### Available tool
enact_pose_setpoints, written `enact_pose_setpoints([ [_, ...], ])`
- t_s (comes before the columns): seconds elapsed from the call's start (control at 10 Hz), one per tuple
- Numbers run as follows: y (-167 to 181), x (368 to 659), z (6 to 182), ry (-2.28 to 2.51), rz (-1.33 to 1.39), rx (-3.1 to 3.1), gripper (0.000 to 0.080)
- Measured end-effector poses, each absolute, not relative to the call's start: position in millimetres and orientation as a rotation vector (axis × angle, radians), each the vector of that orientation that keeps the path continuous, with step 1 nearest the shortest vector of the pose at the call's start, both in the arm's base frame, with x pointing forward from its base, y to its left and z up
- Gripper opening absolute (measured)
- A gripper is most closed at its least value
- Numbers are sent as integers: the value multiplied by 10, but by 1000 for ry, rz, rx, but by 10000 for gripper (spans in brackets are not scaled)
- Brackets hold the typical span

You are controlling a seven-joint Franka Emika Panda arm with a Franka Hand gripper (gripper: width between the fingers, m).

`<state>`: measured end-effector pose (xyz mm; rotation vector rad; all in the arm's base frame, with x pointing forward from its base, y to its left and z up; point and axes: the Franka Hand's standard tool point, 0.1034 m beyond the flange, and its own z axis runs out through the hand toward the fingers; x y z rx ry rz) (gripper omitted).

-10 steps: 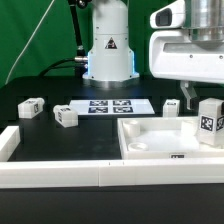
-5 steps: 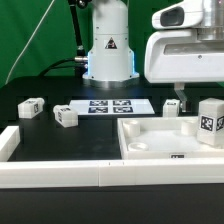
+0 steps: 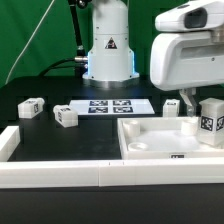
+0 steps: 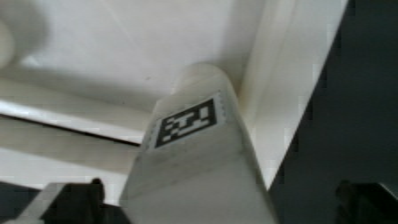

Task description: Assemble one leg

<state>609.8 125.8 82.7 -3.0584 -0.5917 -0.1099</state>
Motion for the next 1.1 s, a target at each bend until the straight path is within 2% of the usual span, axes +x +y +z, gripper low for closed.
enact_pose_setpoints([
  [0.2,1255,6099,827,-647,-111,-3046,637],
  [0.4,1249,6101,829,-647,-111,-3047,286],
  [0.8,1241,6109,829,-495,-116,-3070,291],
  [1.1,1195,6121,818,237,-109,-3080,292],
])
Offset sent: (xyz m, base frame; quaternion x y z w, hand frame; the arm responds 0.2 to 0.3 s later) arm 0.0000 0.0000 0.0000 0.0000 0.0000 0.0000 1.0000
